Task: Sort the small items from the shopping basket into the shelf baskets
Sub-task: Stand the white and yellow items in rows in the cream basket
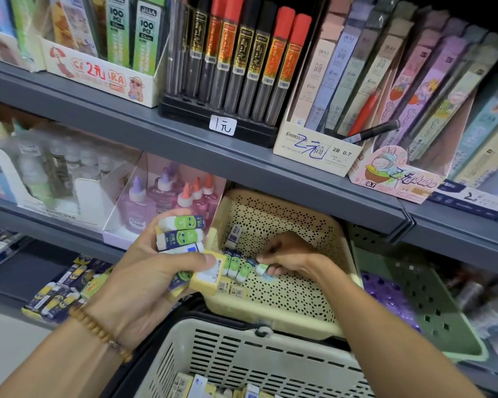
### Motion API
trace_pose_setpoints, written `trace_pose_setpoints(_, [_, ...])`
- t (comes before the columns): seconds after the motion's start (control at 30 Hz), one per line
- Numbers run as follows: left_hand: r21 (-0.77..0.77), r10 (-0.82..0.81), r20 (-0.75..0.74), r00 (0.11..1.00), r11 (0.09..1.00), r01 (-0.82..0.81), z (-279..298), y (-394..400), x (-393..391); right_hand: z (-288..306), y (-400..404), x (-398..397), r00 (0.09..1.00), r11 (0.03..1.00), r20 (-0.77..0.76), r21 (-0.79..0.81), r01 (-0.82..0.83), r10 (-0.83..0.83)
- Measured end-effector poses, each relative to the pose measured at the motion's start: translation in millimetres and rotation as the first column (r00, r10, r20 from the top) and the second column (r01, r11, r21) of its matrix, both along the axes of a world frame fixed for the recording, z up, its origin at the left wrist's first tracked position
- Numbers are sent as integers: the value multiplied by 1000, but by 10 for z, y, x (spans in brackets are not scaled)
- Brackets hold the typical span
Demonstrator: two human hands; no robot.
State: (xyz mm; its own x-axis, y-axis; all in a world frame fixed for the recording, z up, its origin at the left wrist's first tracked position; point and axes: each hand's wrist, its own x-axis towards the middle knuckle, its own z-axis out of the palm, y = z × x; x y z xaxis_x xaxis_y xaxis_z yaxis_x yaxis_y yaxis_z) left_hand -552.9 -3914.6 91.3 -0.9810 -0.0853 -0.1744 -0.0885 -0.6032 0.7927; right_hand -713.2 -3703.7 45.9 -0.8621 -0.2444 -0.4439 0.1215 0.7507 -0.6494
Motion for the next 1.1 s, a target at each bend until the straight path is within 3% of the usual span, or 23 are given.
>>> trace_pose_setpoints(0.17, [10,2,-1,1000,1000,-2,7,-3,8,21,69,85,998,993,-17,103,-55,57])
trace_pose_setpoints(0.23, [11,2,-1,1000,1000,-2,11,13,14,44,33,151,998,996,-9,67,-59,59])
trace_pose_setpoints(0.33, [6,-1,2,1000,1000,1,24,33,29,80,10,232,982,978,-88,147,-151,165])
trace_pose_setpoints(0.47, [1,-5,1,1000,1000,5,26,37,34,23,-131,342,965,949,-41,196,-247,259])
trace_pose_setpoints(0.6, [-2,-12,4,1000,1000,12,4,44,34,-11,-261,322,953,930,-108,273,-245,283])
trace_pose_setpoints(0.73, [-7,-6,-3,1000,1000,6,-12,61,29,28,-244,333,959,930,-80,276,-242,273])
trace_pose_setpoints(0.83, [-4,3,-18,1000,1000,-3,-13,75,31,177,-220,431,961,974,-192,153,-170,198])
trace_pose_setpoints(0.9, [1,22,-27,999,1000,-22,-14,83,27,321,-256,572,971,984,-215,-118,-133,105])
trace_pose_setpoints(1.0, [-3,70,-37,997,998,-70,-29,108,15,505,-335,814,995,860,-48,-501,-99,87])
trace_pose_setpoints(1.1, [-14,103,-42,994,995,-103,-25,164,28,558,-421,954,993,799,39,-598,-69,115])
